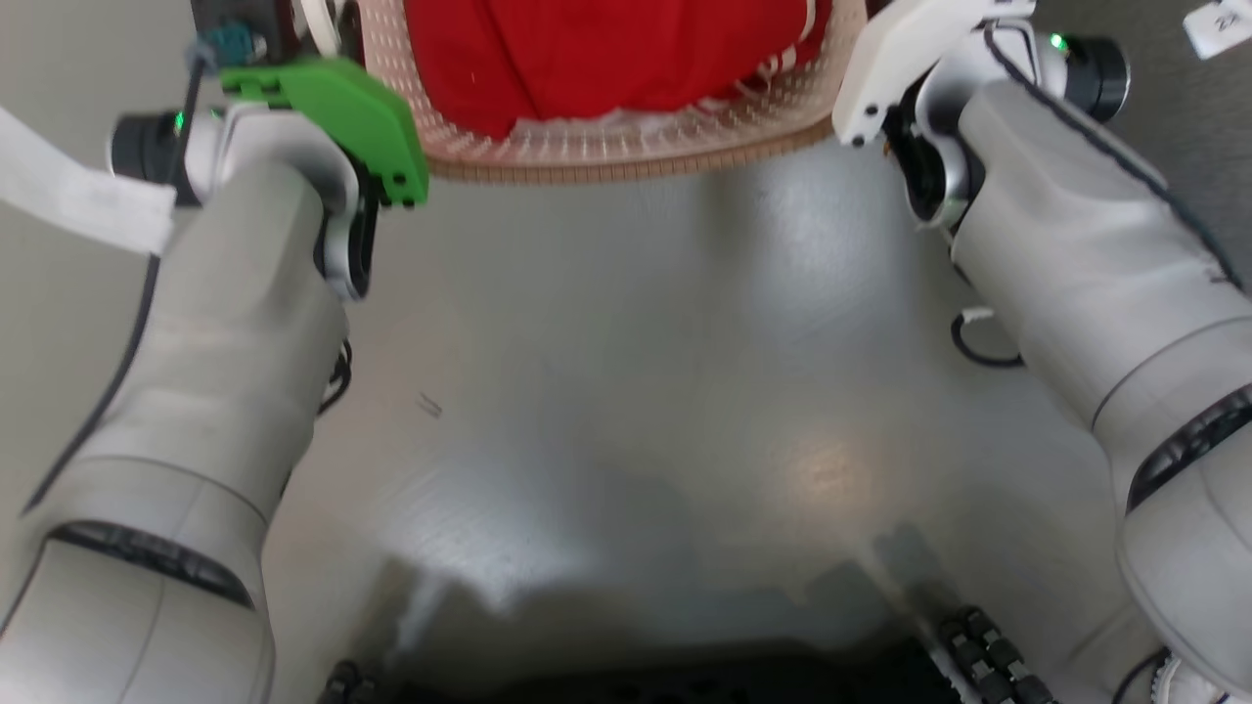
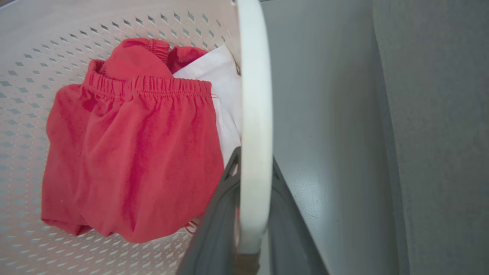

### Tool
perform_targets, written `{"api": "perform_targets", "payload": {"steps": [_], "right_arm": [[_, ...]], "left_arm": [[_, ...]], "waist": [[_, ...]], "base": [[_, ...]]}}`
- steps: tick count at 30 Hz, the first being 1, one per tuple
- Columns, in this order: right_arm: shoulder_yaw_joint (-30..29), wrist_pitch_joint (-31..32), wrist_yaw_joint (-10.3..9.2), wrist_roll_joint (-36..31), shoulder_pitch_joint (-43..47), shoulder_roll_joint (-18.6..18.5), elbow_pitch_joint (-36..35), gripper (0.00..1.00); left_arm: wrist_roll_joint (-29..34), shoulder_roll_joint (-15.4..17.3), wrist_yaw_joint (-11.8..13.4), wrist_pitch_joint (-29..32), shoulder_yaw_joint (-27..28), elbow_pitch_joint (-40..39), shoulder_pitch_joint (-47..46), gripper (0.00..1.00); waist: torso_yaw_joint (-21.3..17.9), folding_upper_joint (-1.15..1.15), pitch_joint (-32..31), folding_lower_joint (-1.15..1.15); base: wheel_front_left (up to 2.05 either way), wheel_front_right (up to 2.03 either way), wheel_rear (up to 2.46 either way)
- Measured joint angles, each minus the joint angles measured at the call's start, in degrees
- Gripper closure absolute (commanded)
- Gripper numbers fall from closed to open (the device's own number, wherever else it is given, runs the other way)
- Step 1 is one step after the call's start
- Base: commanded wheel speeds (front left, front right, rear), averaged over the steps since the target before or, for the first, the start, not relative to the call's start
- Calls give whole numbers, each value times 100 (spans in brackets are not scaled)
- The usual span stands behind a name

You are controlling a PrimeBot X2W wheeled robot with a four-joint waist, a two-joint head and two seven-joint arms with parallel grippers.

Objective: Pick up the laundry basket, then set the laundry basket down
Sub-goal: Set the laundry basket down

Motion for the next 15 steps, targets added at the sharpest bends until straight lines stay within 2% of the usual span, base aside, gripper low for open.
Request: {"api": "perform_targets", "payload": {"steps": [8, 9, 15], "right_arm": [[-25, -8, 0, -102, -483, -18, 87, 100], [-23, -48, 0, -155, -666, -21, 122, 100], [12, -83, 0, -196, -723, -13, 147, 100]], "left_arm": [[46, 4, 29, 47, 7, 1, -474, 100], [75, 9, 30, 38, 11, 10, -602, 100], [121, 14, 30, -4, -8, 127, -635, 100]], "waist": [[71, 0, 521, 0], [106, 0, 738, 0], [178, 0, 1087, 0]], "base": [[0, 0, 0], [0, 0, 0], [0, 0, 0]]}}
